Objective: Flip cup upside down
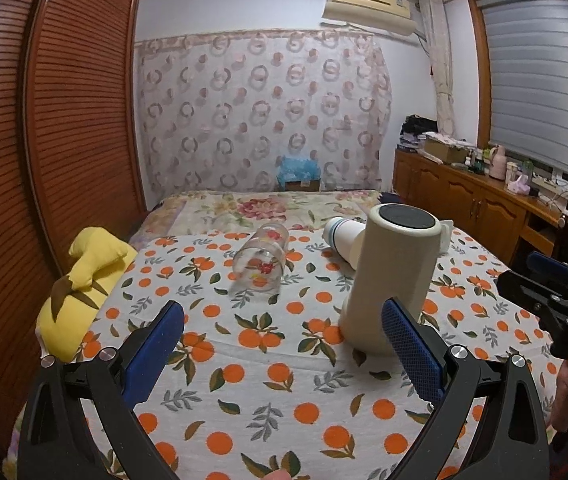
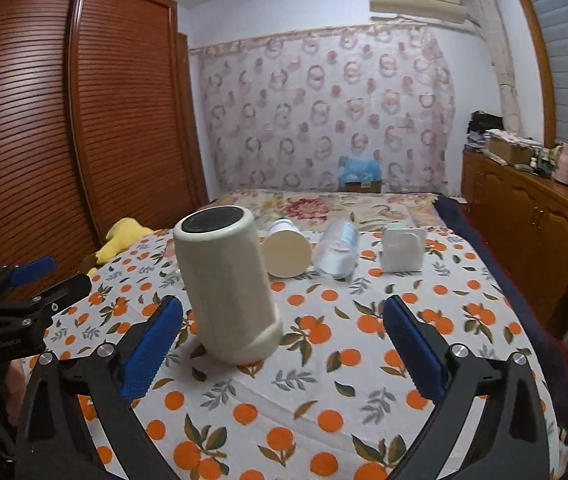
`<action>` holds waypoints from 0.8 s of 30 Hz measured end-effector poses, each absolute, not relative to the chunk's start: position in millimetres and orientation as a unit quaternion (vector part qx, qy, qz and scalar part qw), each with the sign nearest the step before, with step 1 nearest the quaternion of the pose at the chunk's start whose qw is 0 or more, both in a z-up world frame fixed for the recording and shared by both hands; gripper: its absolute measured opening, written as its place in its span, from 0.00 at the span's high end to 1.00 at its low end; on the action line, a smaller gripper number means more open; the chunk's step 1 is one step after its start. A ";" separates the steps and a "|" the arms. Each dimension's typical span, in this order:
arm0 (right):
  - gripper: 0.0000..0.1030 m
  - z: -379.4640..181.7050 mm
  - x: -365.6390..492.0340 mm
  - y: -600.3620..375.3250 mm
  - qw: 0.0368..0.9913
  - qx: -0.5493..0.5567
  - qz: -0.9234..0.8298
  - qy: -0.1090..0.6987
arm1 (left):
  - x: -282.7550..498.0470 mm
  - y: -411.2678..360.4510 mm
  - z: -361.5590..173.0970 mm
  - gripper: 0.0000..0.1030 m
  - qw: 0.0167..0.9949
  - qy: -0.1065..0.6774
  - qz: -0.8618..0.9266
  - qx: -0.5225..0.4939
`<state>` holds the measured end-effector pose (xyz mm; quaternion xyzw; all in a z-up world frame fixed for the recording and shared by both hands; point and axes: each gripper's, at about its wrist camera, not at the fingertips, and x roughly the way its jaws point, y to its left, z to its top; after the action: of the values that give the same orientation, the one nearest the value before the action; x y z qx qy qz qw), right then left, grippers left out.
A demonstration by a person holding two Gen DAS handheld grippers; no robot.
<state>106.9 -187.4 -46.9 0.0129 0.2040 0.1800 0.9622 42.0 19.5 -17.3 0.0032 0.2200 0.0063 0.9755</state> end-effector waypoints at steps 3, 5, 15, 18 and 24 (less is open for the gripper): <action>0.02 -46.2 103.2 -192.2 0.964 0.018 0.177 0.198 | 40.9 16.6 -17.4 0.08 0.976 0.219 0.008 0.002; 0.02 -45.7 100.7 -194.5 0.965 0.018 0.175 0.194 | 40.4 16.0 -17.7 0.08 0.975 0.220 0.009 0.002; 0.02 -44.9 94.6 -192.5 0.967 0.015 0.173 0.189 | 39.8 13.6 -18.6 0.08 0.975 0.222 0.012 -0.001; 0.02 -44.9 93.1 -191.9 0.967 0.015 0.172 0.189 | 39.8 13.6 -18.8 0.08 0.975 0.222 0.010 -0.001; 0.02 -45.3 93.1 -192.0 0.967 0.016 0.172 0.189 | 40.0 13.0 -19.5 0.08 0.976 0.219 0.009 -0.001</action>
<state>93.1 -192.0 -45.3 0.0157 0.1890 0.1717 0.9667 40.0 13.0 -19.5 -0.0010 0.2195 0.0092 0.9756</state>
